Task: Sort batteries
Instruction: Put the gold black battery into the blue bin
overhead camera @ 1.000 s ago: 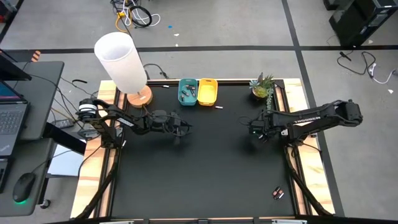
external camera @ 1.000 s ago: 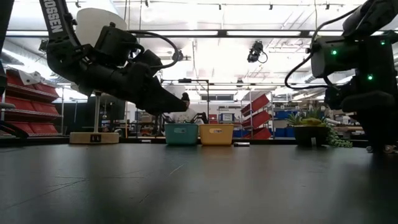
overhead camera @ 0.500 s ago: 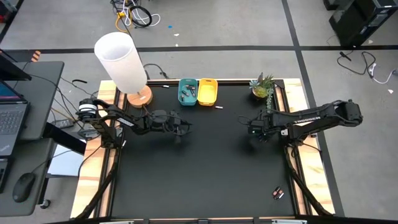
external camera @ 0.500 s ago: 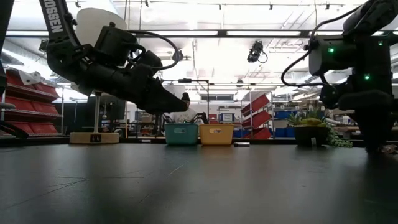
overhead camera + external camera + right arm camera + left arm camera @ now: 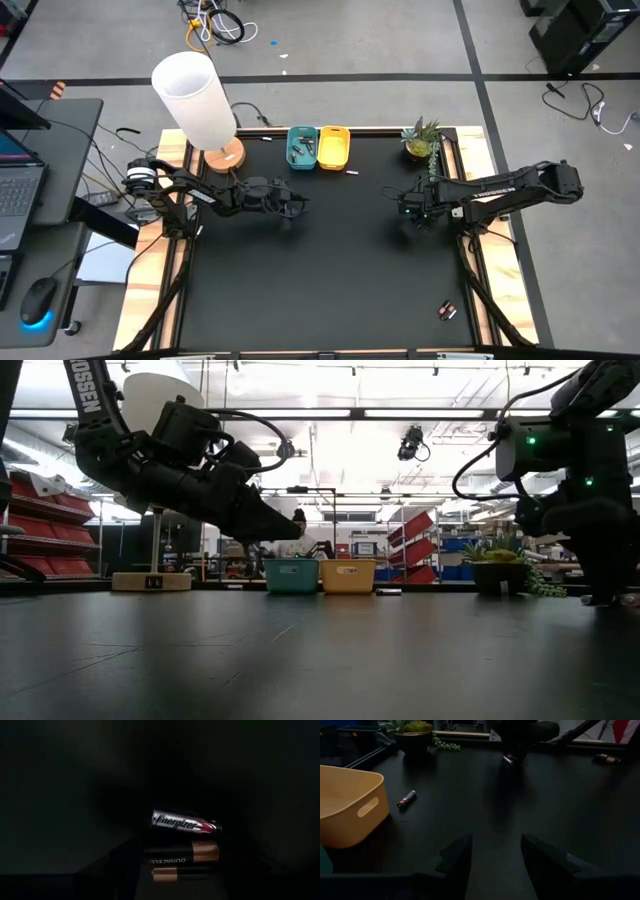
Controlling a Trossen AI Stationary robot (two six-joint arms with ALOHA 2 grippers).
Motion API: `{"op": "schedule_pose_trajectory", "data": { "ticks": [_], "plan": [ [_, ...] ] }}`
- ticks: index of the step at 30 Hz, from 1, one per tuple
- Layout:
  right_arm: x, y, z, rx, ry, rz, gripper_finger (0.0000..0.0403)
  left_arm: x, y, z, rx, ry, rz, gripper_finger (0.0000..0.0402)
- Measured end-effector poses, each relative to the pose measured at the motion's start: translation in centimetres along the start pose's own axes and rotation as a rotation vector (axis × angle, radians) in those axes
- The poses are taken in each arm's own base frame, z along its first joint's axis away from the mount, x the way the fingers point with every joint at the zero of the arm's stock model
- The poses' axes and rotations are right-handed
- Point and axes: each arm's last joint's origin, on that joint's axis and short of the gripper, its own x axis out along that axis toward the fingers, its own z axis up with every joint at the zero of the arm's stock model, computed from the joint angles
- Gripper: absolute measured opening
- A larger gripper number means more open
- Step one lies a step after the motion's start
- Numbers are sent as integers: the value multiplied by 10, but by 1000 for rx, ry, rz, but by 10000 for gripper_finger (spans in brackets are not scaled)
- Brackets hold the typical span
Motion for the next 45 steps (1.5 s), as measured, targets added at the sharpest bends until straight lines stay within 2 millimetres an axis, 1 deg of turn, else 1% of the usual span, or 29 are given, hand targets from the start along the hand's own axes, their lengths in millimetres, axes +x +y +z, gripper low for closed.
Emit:
{"op": "schedule_pose_trajectory", "data": {
  "ticks": [5, 10, 14, 18, 23, 26, 29, 32, 35, 39, 41, 43, 45],
  "plan": [
    [-4, 3, 1, -1, 17, 27, 219, 0, 0, 0, 0, 0, 0, 185],
    [-19, 15, 8, -19, 4, 107, 222, 0, -1, -1, -30, 7, -24, 185],
    [-36, 26, 15, -43, -49, 162, 221, 0, -1, -1, -44, 9, -36, 185],
    [-52, 37, 26, -73, -157, 231, 222, 0, -1, -1, -45, 9, -37, 185],
    [-66, 46, 50, -97, -399, 332, 222, 0, -2, -1, -46, 9, -33, 185],
    [-68, 47, 63, -119, -464, 374, 222, 0, -2, -1, -50, 9, -31, 185],
    [-63, 46, 71, -137, -476, 362, 222, 0, -2, 0, -47, 1, -32, 185],
    [-58, 51, 80, -147, -503, 376, 222, 1, -4, 4, -38, -55, -40, 185],
    [-57, 64, 92, -169, -572, 485, 222, 3, -12, 7, 48, -136, -66, 185],
    [-63, 84, 105, -212, -643, 748, 222, 8, -26, 3, 271, -192, -91, 185],
    [-65, 93, 108, -237, -639, 873, 222, 9, -31, 3, 355, -229, -58, 185],
    [-65, 99, 111, -239, -626, 951, 222, 12, -33, 6, 396, -268, -13, 187],
    [-62, 102, 113, -226, -615, 980, 223, 17, -35, 10, 413, -316, 4, 191]
  ]
}}
